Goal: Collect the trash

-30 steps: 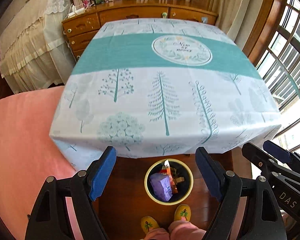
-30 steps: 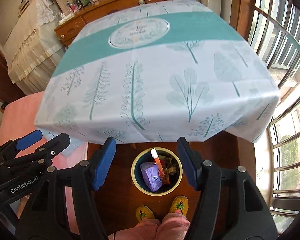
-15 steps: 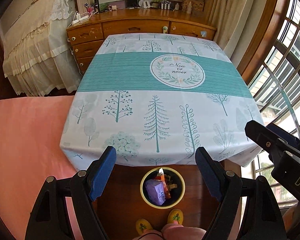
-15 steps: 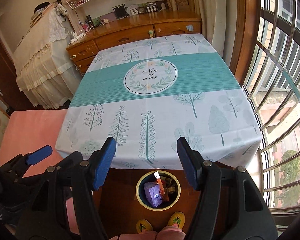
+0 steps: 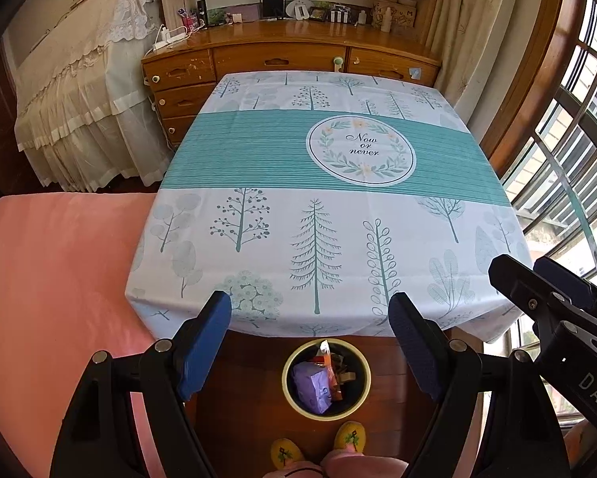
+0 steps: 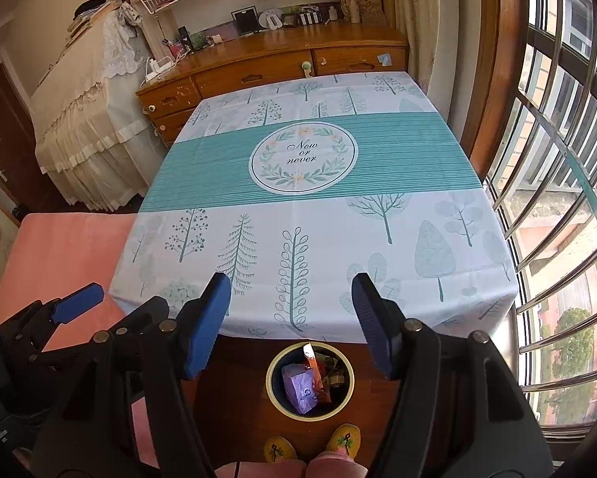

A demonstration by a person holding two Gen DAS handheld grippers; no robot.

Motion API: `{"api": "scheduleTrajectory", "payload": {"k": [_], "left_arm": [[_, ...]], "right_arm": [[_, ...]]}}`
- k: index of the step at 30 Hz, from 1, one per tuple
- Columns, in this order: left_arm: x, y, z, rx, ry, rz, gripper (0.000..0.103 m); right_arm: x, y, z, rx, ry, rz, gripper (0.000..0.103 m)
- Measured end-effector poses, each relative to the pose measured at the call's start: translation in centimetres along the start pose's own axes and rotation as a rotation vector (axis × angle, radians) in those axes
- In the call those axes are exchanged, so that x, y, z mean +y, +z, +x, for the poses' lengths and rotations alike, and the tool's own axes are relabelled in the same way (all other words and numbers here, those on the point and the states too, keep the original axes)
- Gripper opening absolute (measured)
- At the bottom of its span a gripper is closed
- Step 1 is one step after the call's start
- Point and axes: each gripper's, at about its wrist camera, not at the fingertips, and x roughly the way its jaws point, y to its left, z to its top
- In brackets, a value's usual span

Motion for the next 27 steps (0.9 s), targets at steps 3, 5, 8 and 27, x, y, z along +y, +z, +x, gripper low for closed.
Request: {"api": "scheduleTrajectory", "payload": {"k": [3, 5, 8, 27], "left_arm": [[0.16, 0.11, 0.07, -0.001, 0.005, -0.003, 0.083], [0.21, 0.15, 0.10, -0.002, 0.009, -0.005, 0.083], [0.37, 0.30, 0.14, -0.001, 0.012, -0.013, 0.083], [0.19, 0.76, -0.17, -0.007, 0.015, -0.031, 0.083]], "right_arm": [[-0.12, 0.00, 0.09, 0.000, 0.001, -0.001, 0.061], [-0.11, 0.00, 0.15, 0.002, 0.001, -0.003, 0.061], [-0.12, 0.05, 0.28, 0.006, -0.001, -0.002, 0.061], [-0.42, -0.42, 0.83, 0.027, -0.007, 0.001, 0.061]]}}
